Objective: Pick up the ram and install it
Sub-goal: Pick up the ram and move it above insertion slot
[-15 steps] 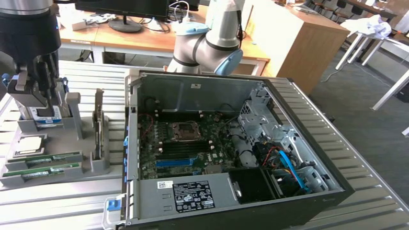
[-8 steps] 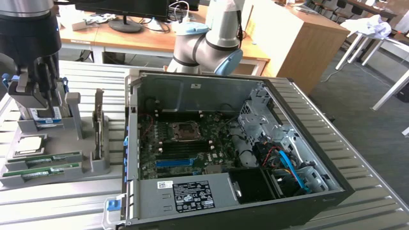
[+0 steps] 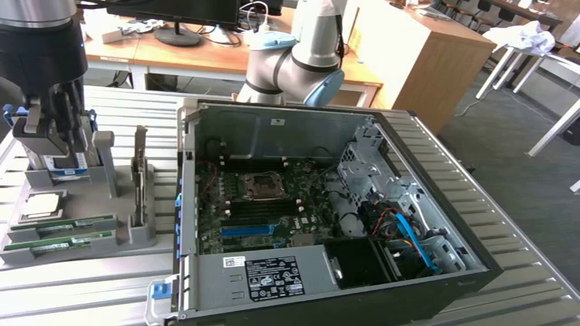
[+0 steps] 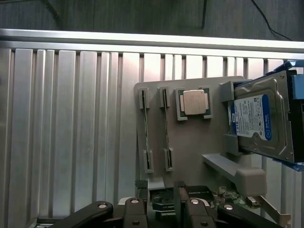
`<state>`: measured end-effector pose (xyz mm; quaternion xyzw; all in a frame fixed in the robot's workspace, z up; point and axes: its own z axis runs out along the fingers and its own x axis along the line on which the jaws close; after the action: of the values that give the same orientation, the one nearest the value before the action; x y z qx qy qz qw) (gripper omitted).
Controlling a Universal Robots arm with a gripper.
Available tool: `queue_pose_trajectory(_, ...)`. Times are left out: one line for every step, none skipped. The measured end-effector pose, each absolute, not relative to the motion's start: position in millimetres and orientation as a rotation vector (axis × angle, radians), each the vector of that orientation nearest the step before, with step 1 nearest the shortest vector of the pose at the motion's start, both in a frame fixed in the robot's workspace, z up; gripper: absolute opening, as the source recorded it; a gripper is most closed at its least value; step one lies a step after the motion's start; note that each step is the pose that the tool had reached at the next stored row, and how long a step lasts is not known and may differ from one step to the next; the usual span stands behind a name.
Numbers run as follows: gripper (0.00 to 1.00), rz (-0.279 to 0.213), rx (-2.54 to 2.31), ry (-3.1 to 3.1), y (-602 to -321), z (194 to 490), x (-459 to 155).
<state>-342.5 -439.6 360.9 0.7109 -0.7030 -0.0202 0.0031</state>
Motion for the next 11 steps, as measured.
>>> queue_pose_trajectory(0.36,-0.063,2.229,-2.204,-439.6,360.5,-342.5)
queue_pose_trajectory(0.36,-0.063,2.229,-2.204,-439.6,360.1,-342.5)
queue_pose_trajectory(0.36,-0.063,2.229,-2.204,-439.6,359.8,-342.5)
queue_pose_trajectory(0.36,-0.063,2.229,-2.204,-439.6,359.4,-342.5)
queue_pose_trajectory(0.36,-0.063,2.23,-2.203,-439.6,358.9,-342.5)
queue_pose_trajectory(0.36,-0.063,2.23,-2.203,-439.6,358.4,-342.5)
queue_pose_trajectory(0.36,-0.063,2.23,-2.203,-439.6,357.9,-342.5)
queue_pose_trajectory(0.36,-0.063,2.229,-2.203,-439.6,357.4,-342.5)
queue_pose_trajectory(0.36,-0.063,2.229,-2.203,-439.6,356.9,-342.5)
queue_pose_trajectory(0.36,-0.062,2.229,-2.203,-439.6,356.3,-342.5)
queue_pose_trajectory(0.36,-0.062,2.229,-2.203,-439.6,355.7,-342.5)
